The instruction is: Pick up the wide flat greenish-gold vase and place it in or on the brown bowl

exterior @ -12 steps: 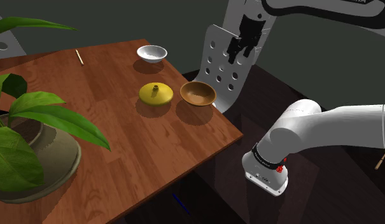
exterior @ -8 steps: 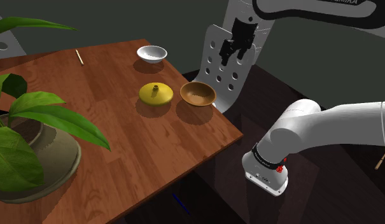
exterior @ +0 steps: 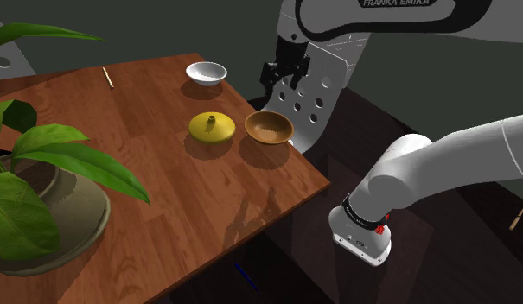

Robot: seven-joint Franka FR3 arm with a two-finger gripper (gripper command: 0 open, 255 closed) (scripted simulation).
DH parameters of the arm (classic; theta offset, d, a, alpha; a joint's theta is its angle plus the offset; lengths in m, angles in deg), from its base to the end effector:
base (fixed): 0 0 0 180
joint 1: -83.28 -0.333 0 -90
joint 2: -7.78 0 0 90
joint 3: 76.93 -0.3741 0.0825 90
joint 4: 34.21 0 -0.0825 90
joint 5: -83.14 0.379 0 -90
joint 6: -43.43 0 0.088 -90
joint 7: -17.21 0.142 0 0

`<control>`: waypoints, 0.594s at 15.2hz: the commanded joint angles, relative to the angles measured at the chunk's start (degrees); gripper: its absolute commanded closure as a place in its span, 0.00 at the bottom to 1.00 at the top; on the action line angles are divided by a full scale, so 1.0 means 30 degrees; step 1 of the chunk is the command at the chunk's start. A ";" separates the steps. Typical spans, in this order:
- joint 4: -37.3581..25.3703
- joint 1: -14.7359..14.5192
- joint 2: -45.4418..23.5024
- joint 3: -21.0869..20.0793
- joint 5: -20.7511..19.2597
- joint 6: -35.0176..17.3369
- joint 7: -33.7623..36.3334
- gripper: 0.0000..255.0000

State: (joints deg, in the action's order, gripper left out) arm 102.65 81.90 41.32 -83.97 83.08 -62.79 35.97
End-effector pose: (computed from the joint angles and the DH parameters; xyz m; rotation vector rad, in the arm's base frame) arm 0.3411 0.0578 0.5443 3.0685 -0.3062 0.0947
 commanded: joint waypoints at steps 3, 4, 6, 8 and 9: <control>-0.1133 -0.0193 -0.2266 -0.1228 0.0402 -0.1164 0.1940 0.00; -0.1485 -0.0221 -0.2888 -0.1520 0.0436 -0.1442 0.2417 0.00; -0.2266 -0.0264 -0.4167 -0.2086 0.0428 -0.1954 0.3379 0.00; -0.3148 -0.0297 -0.5491 -0.2625 0.0315 -0.2401 0.4356 0.00; -0.3627 -0.0317 -0.6169 -0.2879 0.0217 -0.2597 0.4851 0.00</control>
State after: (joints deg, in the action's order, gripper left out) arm 92.87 81.04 24.70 -91.77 83.91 -69.79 48.87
